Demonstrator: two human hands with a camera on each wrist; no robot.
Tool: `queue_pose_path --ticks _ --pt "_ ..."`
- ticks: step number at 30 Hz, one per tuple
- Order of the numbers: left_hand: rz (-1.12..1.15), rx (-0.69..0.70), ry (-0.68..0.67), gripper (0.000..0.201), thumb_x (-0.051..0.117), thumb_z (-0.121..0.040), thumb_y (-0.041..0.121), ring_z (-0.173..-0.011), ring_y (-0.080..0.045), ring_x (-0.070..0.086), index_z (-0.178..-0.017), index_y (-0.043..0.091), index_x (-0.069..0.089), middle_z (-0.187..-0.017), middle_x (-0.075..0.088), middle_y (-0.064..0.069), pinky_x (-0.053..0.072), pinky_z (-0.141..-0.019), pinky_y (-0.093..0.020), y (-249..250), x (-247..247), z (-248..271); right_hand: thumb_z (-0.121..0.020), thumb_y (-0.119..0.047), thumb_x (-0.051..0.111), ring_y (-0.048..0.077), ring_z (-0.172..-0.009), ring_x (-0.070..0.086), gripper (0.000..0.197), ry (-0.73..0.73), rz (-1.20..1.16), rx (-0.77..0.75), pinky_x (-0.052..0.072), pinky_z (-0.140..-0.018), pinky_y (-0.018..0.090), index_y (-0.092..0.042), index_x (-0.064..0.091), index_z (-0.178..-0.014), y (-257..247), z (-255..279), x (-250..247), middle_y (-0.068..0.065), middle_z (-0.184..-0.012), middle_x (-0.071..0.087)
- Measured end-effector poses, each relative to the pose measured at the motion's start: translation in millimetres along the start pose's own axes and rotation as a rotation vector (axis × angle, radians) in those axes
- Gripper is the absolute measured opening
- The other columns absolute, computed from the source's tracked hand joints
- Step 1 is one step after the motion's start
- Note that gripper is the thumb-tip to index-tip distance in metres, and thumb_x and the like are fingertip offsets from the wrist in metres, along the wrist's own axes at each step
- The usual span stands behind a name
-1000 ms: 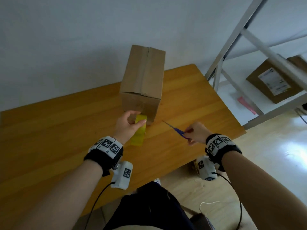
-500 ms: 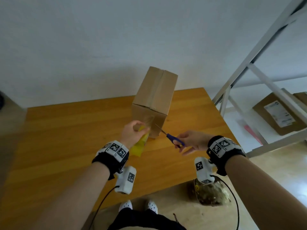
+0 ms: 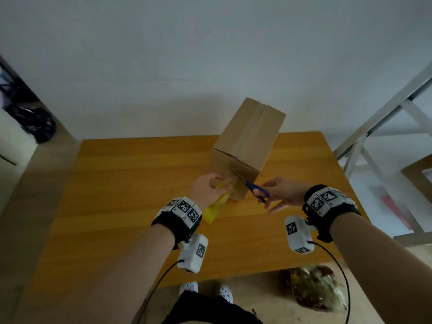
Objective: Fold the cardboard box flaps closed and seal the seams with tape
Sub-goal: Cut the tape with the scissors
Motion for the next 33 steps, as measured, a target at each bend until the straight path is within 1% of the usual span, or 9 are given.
queue_pose_path --ticks 6,10,13,17,22,25,27,30,33 --pt "0.005 -0.012 -0.016 0.028 0.069 -0.078 0.042 -0.101 -0.014 0.057 -0.102 0.029 0.063 -0.117 0.061 0.005 0.049 -0.086 -0.033 -6 0 -5 -0.087 -0.031 0.066 0.014 -0.068 0.056 0.040 0.016 0.012 -0.026 0.056 -0.066 0.026 0.001 0.064 -0.109 -2 -2 -1 0.005 -0.087 0.062" --pt "-0.020 0.001 -0.023 0.030 0.067 -0.080 0.041 -0.095 -0.014 0.058 -0.107 0.028 0.063 -0.117 0.060 0.005 0.048 -0.079 -0.028 -5 -2 -4 -0.086 -0.031 0.067 0.011 -0.061 0.051 0.039 0.056 0.053 -0.034 0.054 -0.060 0.023 0.004 0.066 -0.104 -1 -5 -2 0.009 -0.085 0.058" --pt "-0.018 0.034 -0.041 0.027 0.068 -0.080 0.039 -0.073 -0.003 0.062 -0.104 0.029 0.062 -0.116 0.062 0.002 0.050 -0.068 -0.022 -4 -4 -4 -0.087 -0.029 0.067 0.010 -0.055 0.049 0.027 0.066 0.072 -0.046 0.053 -0.059 0.022 -0.002 0.066 -0.089 0 -6 -4 0.004 -0.068 0.054" --pt "-0.049 0.053 -0.054 0.027 0.068 -0.081 0.037 -0.068 -0.002 0.061 -0.104 0.026 0.062 -0.111 0.064 0.002 0.049 -0.064 -0.024 -1 -7 -3 -0.086 -0.026 0.068 0.009 -0.048 0.047 0.023 0.084 0.084 -0.060 0.053 -0.059 0.022 -0.003 0.065 -0.081 2 -6 -9 0.000 -0.054 0.048" --pt "-0.243 0.076 -0.043 0.032 0.065 -0.083 0.037 -0.096 -0.015 0.055 -0.113 0.025 0.061 -0.109 0.061 0.003 0.037 -0.069 -0.022 5 -17 -2 -0.086 -0.022 0.070 0.012 -0.051 0.046 0.014 0.092 0.098 -0.072 0.055 -0.060 0.023 -0.009 0.070 -0.080 -1 -4 -10 0.007 -0.063 0.048" --pt "-0.336 0.119 -0.044 0.031 0.063 -0.084 0.038 -0.100 -0.017 0.058 -0.113 0.025 0.061 -0.115 0.063 0.002 0.037 -0.069 -0.020 5 -22 -4 -0.085 -0.022 0.070 0.011 -0.051 0.047 0.015 0.092 0.110 -0.070 0.055 -0.060 0.022 -0.008 0.070 -0.081 -2 -5 -7 0.011 -0.068 0.049" --pt "-0.393 0.126 -0.057 0.032 0.061 -0.086 0.038 -0.099 -0.020 0.059 -0.115 0.025 0.059 -0.115 0.063 0.000 0.041 -0.069 -0.023 2 -25 -4 -0.086 -0.022 0.069 0.011 -0.050 0.047 0.015 0.095 0.104 -0.064 0.055 -0.060 0.023 -0.007 0.069 -0.082 -2 -4 -6 0.007 -0.062 0.048" --pt "-0.450 0.064 -0.079 0.033 0.058 -0.088 0.038 -0.087 -0.020 0.060 -0.116 0.022 0.057 -0.108 0.064 -0.004 0.049 -0.074 -0.032 -14 -32 -2 -0.086 -0.023 0.068 0.009 -0.047 0.047 0.018 0.118 0.101 -0.059 0.056 -0.060 0.024 -0.005 0.067 -0.083 1 -3 -7 0.002 -0.056 0.049" --pt "-0.408 0.010 -0.103 0.032 0.058 -0.087 0.040 -0.096 -0.022 0.060 -0.115 0.025 0.056 -0.117 0.060 -0.001 0.051 -0.082 -0.036 -34 -36 1 -0.086 -0.024 0.069 0.010 -0.049 0.050 0.017 0.118 0.115 -0.063 0.057 -0.063 0.026 -0.007 0.069 -0.084 3 -4 -7 0.003 -0.058 0.051"
Point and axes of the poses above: each hand's wrist, its own z-axis away from the middle knuckle, its own x-axis out of the palm, y = z × x, the point moved 1 cm from there along -z, towards the middle knuckle
